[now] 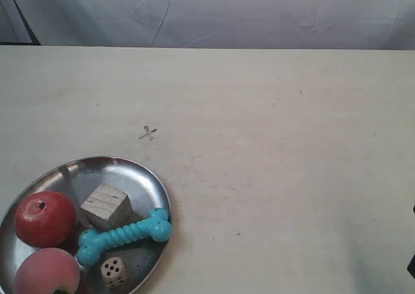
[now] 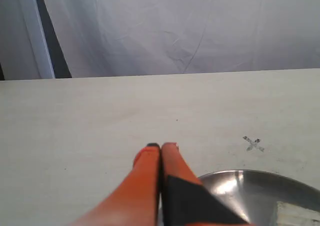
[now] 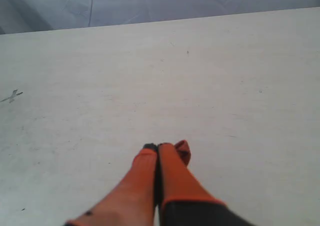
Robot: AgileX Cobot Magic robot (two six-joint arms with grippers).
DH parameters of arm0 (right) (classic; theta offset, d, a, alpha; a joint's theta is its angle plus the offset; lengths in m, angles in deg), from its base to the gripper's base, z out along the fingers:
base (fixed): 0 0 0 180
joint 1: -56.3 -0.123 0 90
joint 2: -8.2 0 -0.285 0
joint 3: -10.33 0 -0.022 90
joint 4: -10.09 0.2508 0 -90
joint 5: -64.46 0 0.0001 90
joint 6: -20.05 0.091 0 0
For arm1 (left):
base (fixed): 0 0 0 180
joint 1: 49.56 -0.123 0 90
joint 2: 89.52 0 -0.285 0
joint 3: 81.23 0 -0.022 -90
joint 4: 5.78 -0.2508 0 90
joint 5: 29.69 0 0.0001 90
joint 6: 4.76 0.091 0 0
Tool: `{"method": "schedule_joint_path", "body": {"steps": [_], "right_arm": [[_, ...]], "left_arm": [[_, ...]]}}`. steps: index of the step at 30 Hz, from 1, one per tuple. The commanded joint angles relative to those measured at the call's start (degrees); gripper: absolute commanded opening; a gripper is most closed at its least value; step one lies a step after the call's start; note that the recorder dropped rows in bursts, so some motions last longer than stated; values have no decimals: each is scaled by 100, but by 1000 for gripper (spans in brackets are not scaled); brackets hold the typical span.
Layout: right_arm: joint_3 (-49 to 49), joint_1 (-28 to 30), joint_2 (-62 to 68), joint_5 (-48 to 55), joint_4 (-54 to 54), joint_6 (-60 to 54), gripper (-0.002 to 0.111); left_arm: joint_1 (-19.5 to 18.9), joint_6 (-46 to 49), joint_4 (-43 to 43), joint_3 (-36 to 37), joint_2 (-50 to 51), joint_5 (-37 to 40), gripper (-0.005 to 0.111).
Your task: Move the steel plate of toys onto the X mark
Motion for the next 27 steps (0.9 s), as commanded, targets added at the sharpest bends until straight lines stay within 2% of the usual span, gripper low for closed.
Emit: {"method": "schedule_joint_path", "body": {"steps": [1,4,6,8,11,12,14,16,19,20,22,24,27], "right_arm": [[7,24,-44,-65,0,-19,0],[7,24,-44,-65,0,-19,0],[7,24,-44,-88,0,-19,0],[7,24,-44,-315,-137,-75,0],[7,24,-44,-1257,-392,-75,0],[7,24,-44,-1794,-1,-62,0],[7,24,-44,-2587,873,-22,0],[7,24,-44,-3060,1637,-22,0],[7,24,-44,-3092,2978,112,0],[7,24,-44,-3077,3582,123,0],[7,24,-44,-3046,4129,135,0],[7,24,-44,-2916,4411,135,0],[-252,24,65,-2244,4459,135,-1]], "left_arm": [[16,128,-523,26,-24,-82,0],[16,273,-1536,26,-24,-485,0],[16,214,-1401,26,-24,-1020,0],[16,214,-372,26,-24,-1941,0],[16,14,962,26,-24,-2633,0],[16,-588,1503,26,-24,-2756,0],[16,-1031,2138,26,-24,-2921,0],[16,-1031,2487,26,-24,-3384,0],[16,-1099,2807,26,-24,-3955,0],[16,-1114,2833,26,-24,-3955,0],[16,-1125,2970,26,-24,-3691,0],[16,-1125,3424,21,-24,-3201,0],[16,-957,3725,-404,-24,-2433,0]]}}
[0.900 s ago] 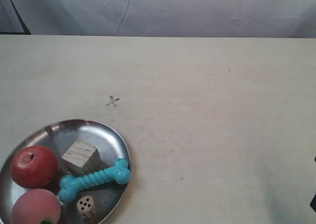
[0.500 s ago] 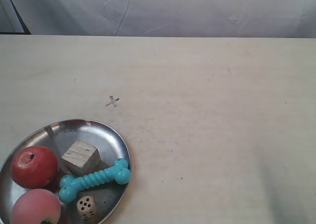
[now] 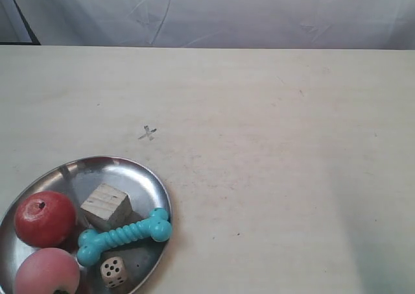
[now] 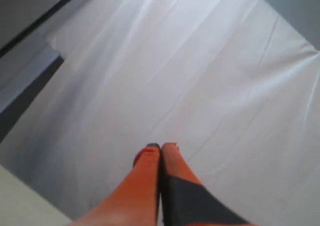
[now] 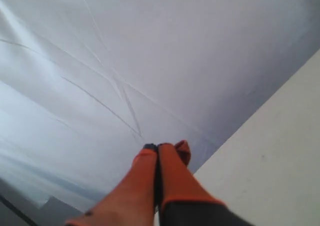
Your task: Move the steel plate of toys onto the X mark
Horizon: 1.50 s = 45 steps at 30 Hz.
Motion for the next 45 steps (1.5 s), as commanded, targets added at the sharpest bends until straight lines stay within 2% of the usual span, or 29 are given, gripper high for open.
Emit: {"method": "schedule_joint_path", "body": {"steps": [1,5,7,11,14,16,19,21,23,25,28,29,30,32,34,40,42,45], "right_arm": [[-426,24,217,929,222,-21,-1],[-1443,24,1518,1754,-426,-21,-1],[-2131,24,2576,2356,-1219,-21,-1],[-3827,24,4835,4184,-2524,-60,-1],[-4776,24,6255,4972,-2592,-596,-1],[-5101,24,6957,5054,-2346,-898,-1],[-5148,-92,7783,5239,-1817,-1260,-1],[-5032,-367,8154,5317,-1519,-1547,-1],[-4908,-774,8392,5272,-1154,-1984,-1],[-4815,-1174,8595,5250,-643,-2664,6],[-4804,-1733,8904,5237,-12,-3151,31],[-4804,-1896,8996,5211,94,-3151,43],[-4804,-2042,9078,5166,133,-3057,56],[-4790,-2305,9210,5045,133,-2613,72],[-4738,-2562,9327,4808,153,-2346,72],[-4475,-3204,9475,4131,767,-2189,52],[-4475,-3373,9519,4034,901,-2189,53],[-4475,-3625,9618,4007,1149,-2189,56]], "left_arm": [[16,302,457,-605,77,1082,0],[16,994,298,-1717,1405,1904,0],[16,1144,-548,-2520,2452,2895,0],[16,1133,-2582,-4303,4542,5433,0],[5,1053,-3925,-5393,5932,6538,0],[-6,831,-4370,-5989,6734,7171,0],[-161,877,-4396,-6587,7731,8241,1],[-312,1077,-4337,-6742,8199,8636,4],[-513,1159,-4222,-6758,8564,8661,9],[-769,1388,-3791,-6758,8907,8682,16],[-1126,1831,-2996,-6729,9236,8643,29],[-1230,1993,-2768,-6697,9271,8589,33],[-1320,2211,-2483,-6638,9314,8517,37],[-1460,2658,-2077,-6489,9337,8493,42],[-1531,3032,-1960,-6293,9336,8381,43],[-1531,3924,-1778,-5577,9349,7835,43],[-1531,4250,-1586,-5422,9349,7641,43],[-1531,4208,-1727,-5286,9349,7335,43]]}}
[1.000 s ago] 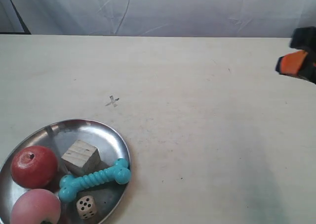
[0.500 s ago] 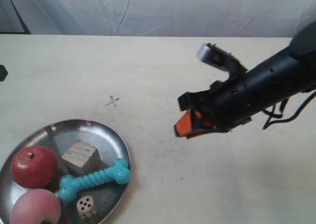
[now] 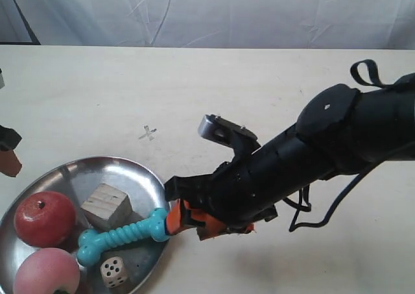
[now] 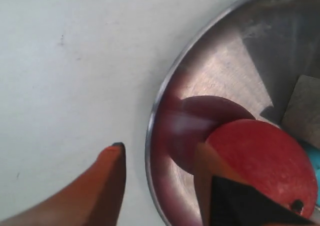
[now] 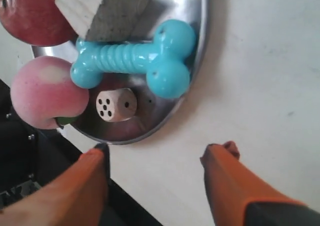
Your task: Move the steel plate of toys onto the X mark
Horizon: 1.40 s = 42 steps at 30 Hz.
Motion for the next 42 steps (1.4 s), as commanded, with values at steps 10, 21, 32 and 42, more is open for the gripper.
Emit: {"method": "schedule_joint_path", "body": {"steps": [10,21,32,42], "right_arm": [[36,-937,679,-425,877,6,56],[36,-937,792,-768,1371,6,56],[36,-937,1072,-905,1826,6,56],[-7,-1242,1459,-927,2618,-488,56]], "left_arm": [[-25,-158,-88,237,316,-586,43],[-25,77,42,237,872,-582,43],[-25,499,273,237,1093,-583,43],[-25,772,558,259,1221,-568,43]]}}
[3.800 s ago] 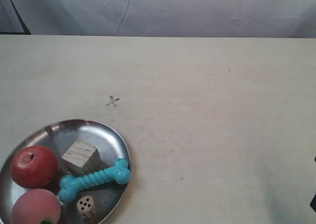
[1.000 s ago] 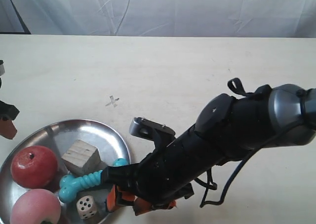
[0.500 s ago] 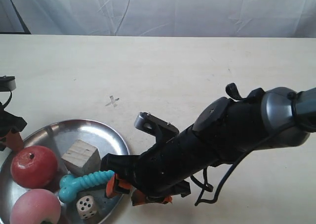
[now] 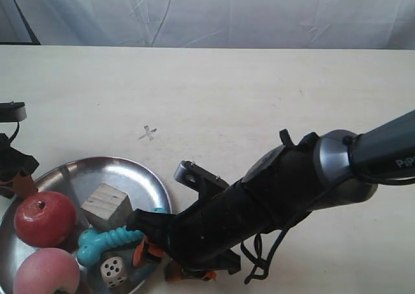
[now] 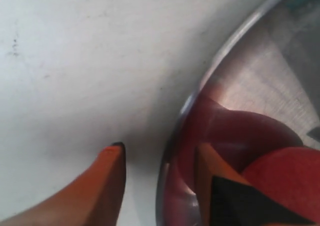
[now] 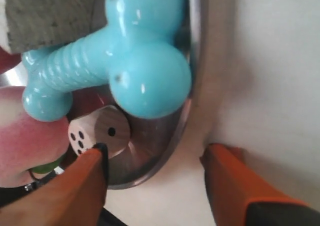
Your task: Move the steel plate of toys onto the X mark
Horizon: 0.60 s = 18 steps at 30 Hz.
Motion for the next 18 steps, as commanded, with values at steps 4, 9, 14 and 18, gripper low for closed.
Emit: {"method": "schedule_joint_path", "body": {"steps": [4,9,14,18], "right_arm": [[-24,-143,136,-95,226,-177,56],[-73,-147,149,-604,568,-311,56],[-301,-147,521,-355,553,-320,55],[-301,-147,535,-306,647,-320,24]], "left_arm": [[-25,393,397,84,201,58,43],[-25,393,501,84,217,65,43],[-25,414,657,84,217,174,42],[-25,414,841,84,217,237,31]]}}
